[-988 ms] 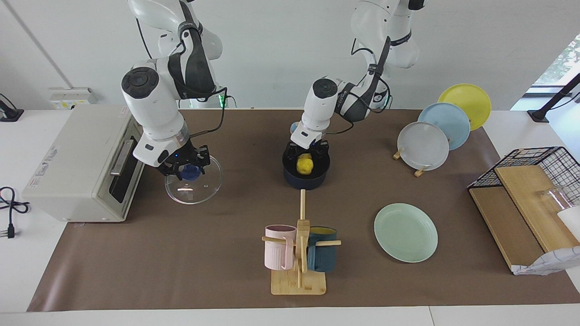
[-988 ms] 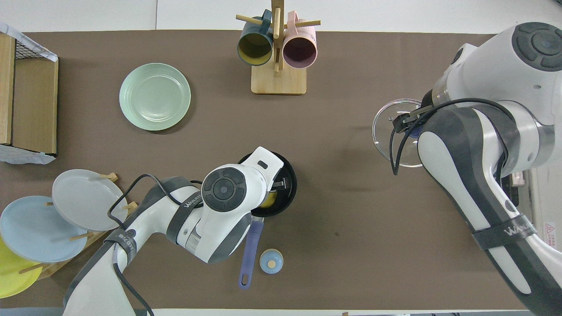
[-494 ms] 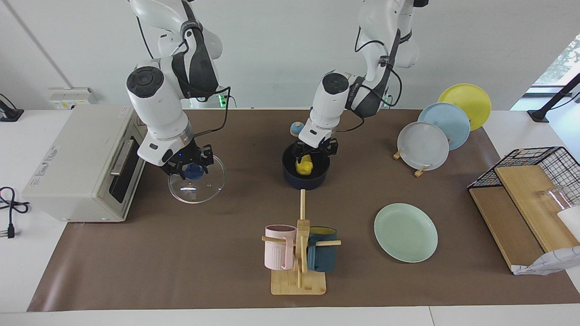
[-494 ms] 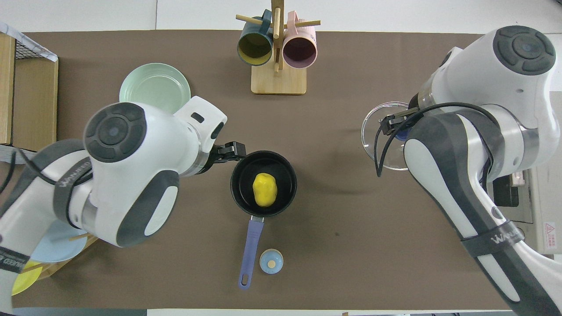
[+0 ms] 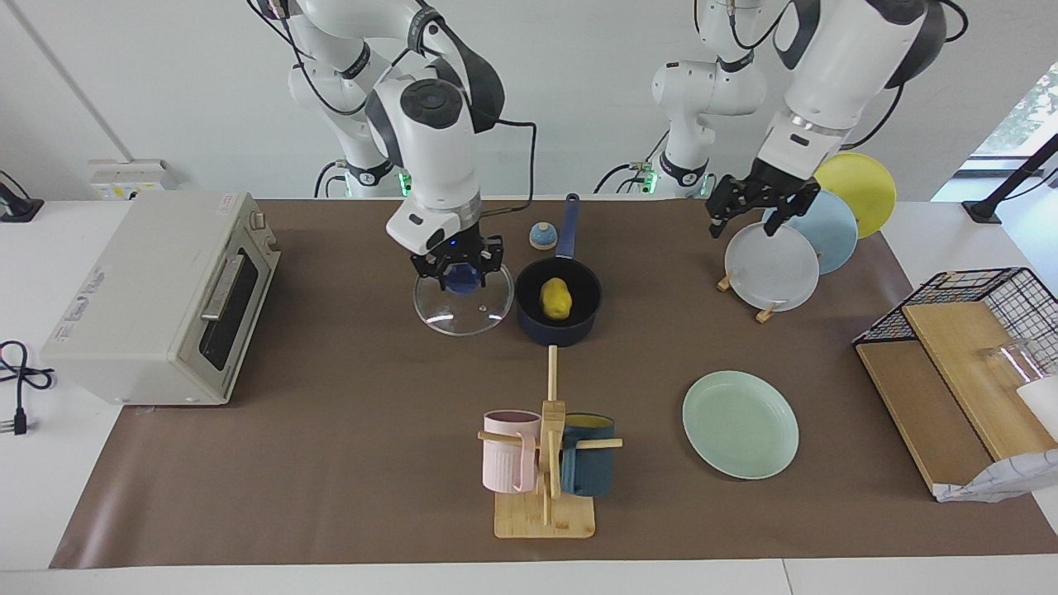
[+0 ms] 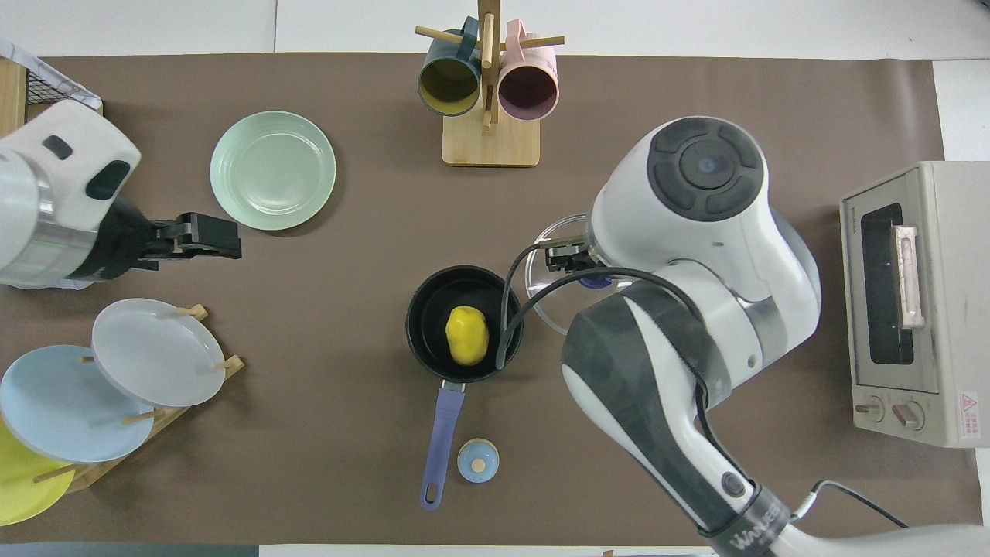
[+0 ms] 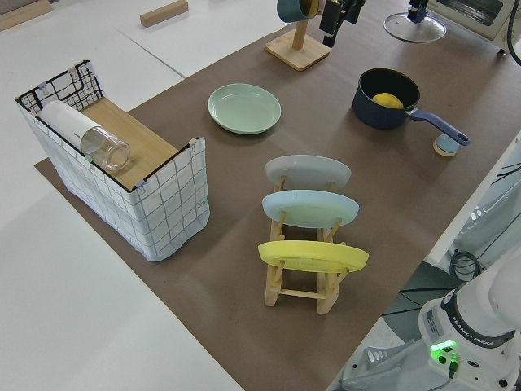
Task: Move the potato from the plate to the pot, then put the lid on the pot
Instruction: 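Move the glass lid over the pot with the right gripper, then lower the glass lid onto the pot with the right gripper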
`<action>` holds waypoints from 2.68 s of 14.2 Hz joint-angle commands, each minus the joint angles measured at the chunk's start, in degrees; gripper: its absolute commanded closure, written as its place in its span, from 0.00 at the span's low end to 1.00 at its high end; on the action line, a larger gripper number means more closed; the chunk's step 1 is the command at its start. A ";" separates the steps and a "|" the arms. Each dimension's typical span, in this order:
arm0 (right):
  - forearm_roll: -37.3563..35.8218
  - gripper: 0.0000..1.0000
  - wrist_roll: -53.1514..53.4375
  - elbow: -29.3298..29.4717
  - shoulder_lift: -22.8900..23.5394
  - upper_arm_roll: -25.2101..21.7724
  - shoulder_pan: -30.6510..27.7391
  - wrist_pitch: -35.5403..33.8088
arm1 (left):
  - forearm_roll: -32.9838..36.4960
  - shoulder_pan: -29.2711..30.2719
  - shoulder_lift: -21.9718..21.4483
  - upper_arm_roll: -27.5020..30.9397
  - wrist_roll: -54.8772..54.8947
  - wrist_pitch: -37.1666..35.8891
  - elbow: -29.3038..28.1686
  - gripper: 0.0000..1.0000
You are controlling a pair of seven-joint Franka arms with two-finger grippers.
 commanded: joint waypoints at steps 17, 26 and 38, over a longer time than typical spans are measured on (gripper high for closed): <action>-14.44 1.00 23.36 0.99 10.18 12.25 4.74 7.99 | 4.53 2.23 4.43 -0.37 5.63 -10.59 11.57 0.00; -16.11 1.00 23.53 -1.21 10.88 12.25 4.74 9.84 | 4.79 1.44 3.81 -0.90 5.81 -11.56 9.73 0.00; -16.65 1.00 23.62 -3.14 11.06 12.25 4.74 11.95 | 4.70 2.23 3.46 -1.16 5.46 -11.21 9.21 0.00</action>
